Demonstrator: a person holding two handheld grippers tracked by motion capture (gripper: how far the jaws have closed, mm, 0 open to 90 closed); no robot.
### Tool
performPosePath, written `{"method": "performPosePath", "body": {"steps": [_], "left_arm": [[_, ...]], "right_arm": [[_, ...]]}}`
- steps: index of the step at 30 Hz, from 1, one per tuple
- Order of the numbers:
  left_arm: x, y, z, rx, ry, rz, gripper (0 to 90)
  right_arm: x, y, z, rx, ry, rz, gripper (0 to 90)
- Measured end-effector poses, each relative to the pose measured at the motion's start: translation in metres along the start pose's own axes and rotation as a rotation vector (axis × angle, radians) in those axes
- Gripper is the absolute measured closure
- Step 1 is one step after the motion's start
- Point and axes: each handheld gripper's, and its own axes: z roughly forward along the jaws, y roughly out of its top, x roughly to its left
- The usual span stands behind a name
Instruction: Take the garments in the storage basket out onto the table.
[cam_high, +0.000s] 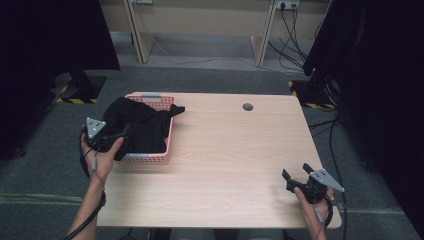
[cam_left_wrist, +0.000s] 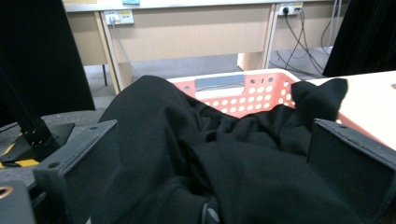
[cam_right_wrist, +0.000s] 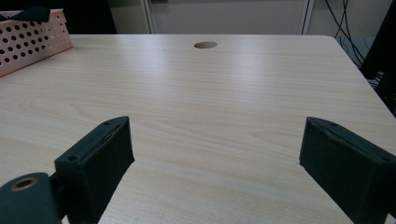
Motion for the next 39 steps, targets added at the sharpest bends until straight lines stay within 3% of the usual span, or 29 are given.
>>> {"method": "performPosePath", "body": {"steps": [9, 16, 20, 39], "left_arm": [[0.008, 0.003, 0.015, 0.041, 0.017, -0.003, 3.1], [0.012, 0.007, 0.026, 0.108, 0.031, 0.005, 3.8], [0.015, 0.009, 0.027, 0.109, 0.032, -0.022, 4.5], [0.014, 0.03, 0.039, 0.146, 0.038, 0.011, 5.3]], "right_arm": [[0.001, 0.0, 0.0, 0.0, 0.0, -0.005, 9.8], [0.001, 0.0, 0.0, 0.0, 0.0, -0.008, 9.8], [0.001, 0.0, 0.0, 0.001, 0.001, -0.005, 9.8], [0.002, 0.0, 0.001, 0.001, 0.004, -0.006, 9.8]]}}
